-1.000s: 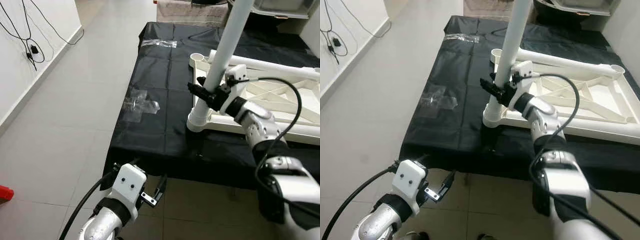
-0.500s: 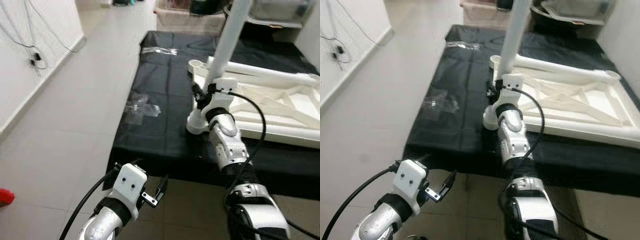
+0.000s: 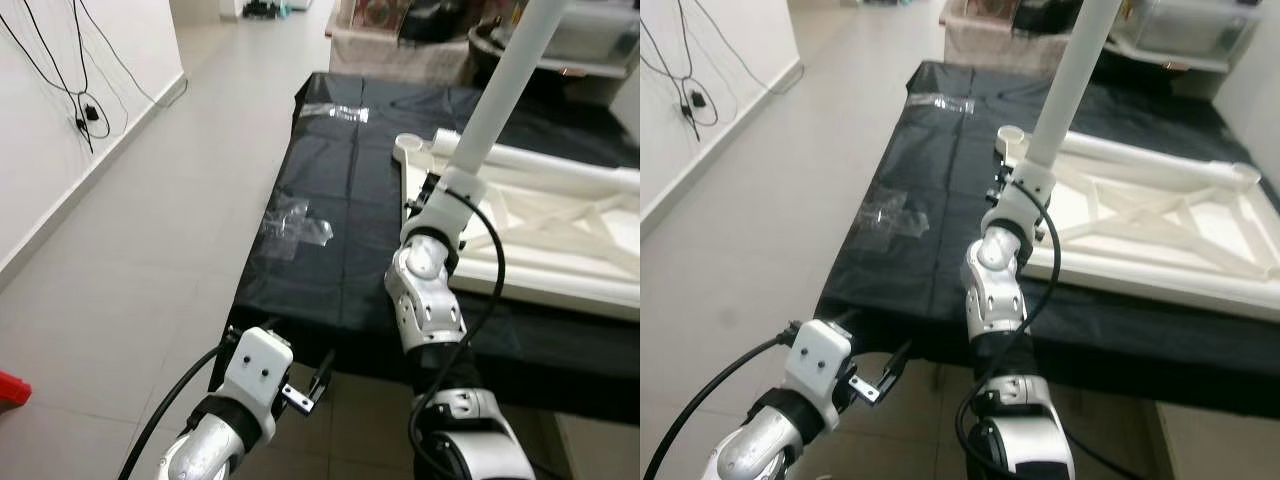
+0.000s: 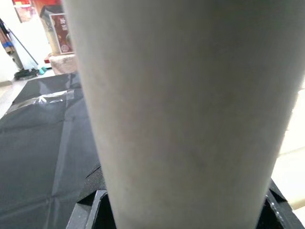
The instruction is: Building children table
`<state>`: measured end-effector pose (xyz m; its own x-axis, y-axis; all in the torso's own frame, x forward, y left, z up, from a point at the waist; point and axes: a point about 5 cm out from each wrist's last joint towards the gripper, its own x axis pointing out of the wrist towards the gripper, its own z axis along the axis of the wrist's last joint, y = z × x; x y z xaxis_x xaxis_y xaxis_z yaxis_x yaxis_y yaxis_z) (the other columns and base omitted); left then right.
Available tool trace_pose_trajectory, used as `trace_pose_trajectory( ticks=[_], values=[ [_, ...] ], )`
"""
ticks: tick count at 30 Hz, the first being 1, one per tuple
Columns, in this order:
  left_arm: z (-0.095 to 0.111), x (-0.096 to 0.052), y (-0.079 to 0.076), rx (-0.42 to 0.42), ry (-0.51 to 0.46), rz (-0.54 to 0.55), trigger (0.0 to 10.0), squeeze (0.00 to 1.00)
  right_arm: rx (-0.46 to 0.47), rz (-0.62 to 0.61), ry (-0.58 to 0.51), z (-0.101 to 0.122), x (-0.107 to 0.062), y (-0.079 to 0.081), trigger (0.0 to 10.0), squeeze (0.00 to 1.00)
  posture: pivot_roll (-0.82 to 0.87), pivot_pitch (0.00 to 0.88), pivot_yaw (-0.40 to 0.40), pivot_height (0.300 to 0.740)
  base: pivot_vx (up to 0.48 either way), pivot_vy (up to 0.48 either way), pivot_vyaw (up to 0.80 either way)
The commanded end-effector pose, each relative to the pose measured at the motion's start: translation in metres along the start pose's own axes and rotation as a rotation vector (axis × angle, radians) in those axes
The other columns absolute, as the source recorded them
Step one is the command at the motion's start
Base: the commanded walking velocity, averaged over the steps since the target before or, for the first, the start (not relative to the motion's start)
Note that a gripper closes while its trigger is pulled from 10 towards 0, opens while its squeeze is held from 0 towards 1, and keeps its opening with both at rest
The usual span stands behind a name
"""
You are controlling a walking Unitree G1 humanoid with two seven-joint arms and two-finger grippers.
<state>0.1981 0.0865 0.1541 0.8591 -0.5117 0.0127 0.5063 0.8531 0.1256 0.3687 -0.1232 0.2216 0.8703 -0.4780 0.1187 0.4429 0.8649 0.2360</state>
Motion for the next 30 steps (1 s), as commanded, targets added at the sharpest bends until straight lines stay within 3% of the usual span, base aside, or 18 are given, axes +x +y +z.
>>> trace_pose_trajectory(
  ticks=[1, 2, 6, 7, 12, 13, 15, 16, 20, 21, 22, 24, 25, 26, 27, 29, 30],
  values=[
    [-0.004, -0.001, -0.001, -0.007, 0.025, -0.007, 10.0, 0.0, 0.082, -0.017, 0.213, -0.037, -0.023, 0.011, 0.9, 0.0, 0.09, 0.207, -0.041, 0.74, 0.0, 0.0, 0.0],
    [-0.004, -0.001, -0.001, -0.006, 0.025, -0.006, 10.0, 0.0, 0.062, 0.019, 0.216, -0.034, -0.026, 0.015, 10.0, 0.0, 0.09, 0.208, -0.039, 0.74, 0.0, 0.0, 0.0],
    [-0.004, -0.001, -0.001, -0.007, 0.026, -0.006, 10.0, 0.0, 0.04, 0.082, 0.202, -0.032, -0.029, 0.016, 10.0, 0.0, 0.09, 0.208, -0.039, 0.74, 0.0, 0.0, 0.0],
    [-0.004, -0.001, -0.001, -0.007, 0.026, -0.006, 10.0, 0.0, 0.036, 0.116, 0.168, -0.03, -0.029, 0.015, 10.0, 1.0, 0.09, 0.207, -0.037, 0.74, 0.0, 0.0, 0.0],
    [-0.005, -0.001, -0.001, -0.008, 0.027, -0.005, 10.0, 0.0, -0.004, 0.144, 0.112, -0.027, -0.024, 0.005, 10.0, 1.0, 0.09, 0.207, -0.037, 0.74, 0.0, 0.0, 0.0],
    [-0.005, 0.0, -0.001, -0.009, 0.027, -0.005, 10.0, 0.0, 0.035, 0.186, 0.098, -0.025, -0.017, -0.001, 10.0, 0.0, 0.08, 0.206, -0.037, 0.74, 0.0, 0.0, 0.0],
    [-0.005, 0.0, -0.001, -0.01, 0.027, -0.005, 10.0, 0.0, 0.079, 0.219, 0.093, -0.023, -0.015, -0.002, 10.0, 0.0, 0.08, 0.206, -0.037, 0.74, 0.0, 0.0, 0.0],
    [-0.005, 0.0, -0.001, -0.01, 0.028, -0.003, 10.0, 0.0, 0.126, 0.35, 0.055, -0.015, -0.005, -0.006, 10.0, 0.0, 0.09, 0.203, -0.039, 0.74, 0.0, 0.0, 0.0],
    [-0.006, 0.0, -0.001, -0.01, 0.027, -0.002, 10.0, 0.0, 0.109, 0.465, 0.031, -0.01, 0.005, -0.009, 10.0, 0.0, 0.08, 0.199, -0.039, 0.74, 0.0, 0.0, 0.0],
    [-0.006, 0.001, -0.001, -0.01, 0.027, -0.003, 10.0, 0.0, 0.109, 0.585, 0.053, -0.009, 0.009, -0.008, 10.0, 0.0, 0.08, 0.197, -0.041, 0.74, 0.0, 0.0, 0.0],
    [-0.006, 0.001, -0.001, -0.01, 0.027, -0.003, 10.0, 0.0, 0.109, 0.585, 0.053, -0.009, 0.009, -0.008, 10.0, 0.0, 0.08, 0.197, -0.041, 0.74, 0.0, 0.0, 0.0],
    [-0.007, 0.001, -0.001, -0.011, 0.027, -0.004, 10.0, 0.0, 0.092, 0.849, 0.106, -0.007, 0.018, -0.01, 10.0, 0.0, 0.08, 0.185, -0.042, 0.74, 0.0, 0.0, 0.0],
    [-0.007, 0.001, -0.001, -0.011, 0.027, -0.004, 10.0, 0.0, 0.092, 0.849, 0.106, -0.007, 0.018, -0.01, 10.0, 0.0, 0.08, 0.185, -0.042, 0.74, 0.0, 0.0, 0.0],
    [-0.007, 0.002, -0.001, -0.011, 0.026, -0.005, 10.0, 0.0, 0.099, 0.975, 0.146, -0.004, 0.02, -0.009, 10.0, 0.0, 0.08, 0.182, -0.042, 0.74, 0.0, 0.0, 0.0],
    [-0.007, 0.002, -0.001, -0.011, 0.026, -0.005, 10.0, 0.0, 0.099, 0.975, 0.146, -0.004, 0.02, -0.009, 10.0, 0.0, 0.08, 0.182, -0.042, 0.74, 0.0, 0.0, 0.0],
    [-0.007, 0.002, -0.002, -0.01, 0.026, -0.005, 10.0, 0.0, 0.103, 1.14, 0.201, 0.0, 0.02, -0.006, 10.0, 0.0, 0.08, 0.177, -0.046, 0.74, 0.0, 0.0, 0.0],
    [-0.007, 0.002, -0.002, -0.01, 0.026, -0.005, 10.0, 0.0, 0.103, 1.14, 0.201, 0.0, 0.02, -0.006, 10.0, 0.0, 0.08, 0.177, -0.046, 0.74, 0.0, 0.0, 0.0]
  ],
)
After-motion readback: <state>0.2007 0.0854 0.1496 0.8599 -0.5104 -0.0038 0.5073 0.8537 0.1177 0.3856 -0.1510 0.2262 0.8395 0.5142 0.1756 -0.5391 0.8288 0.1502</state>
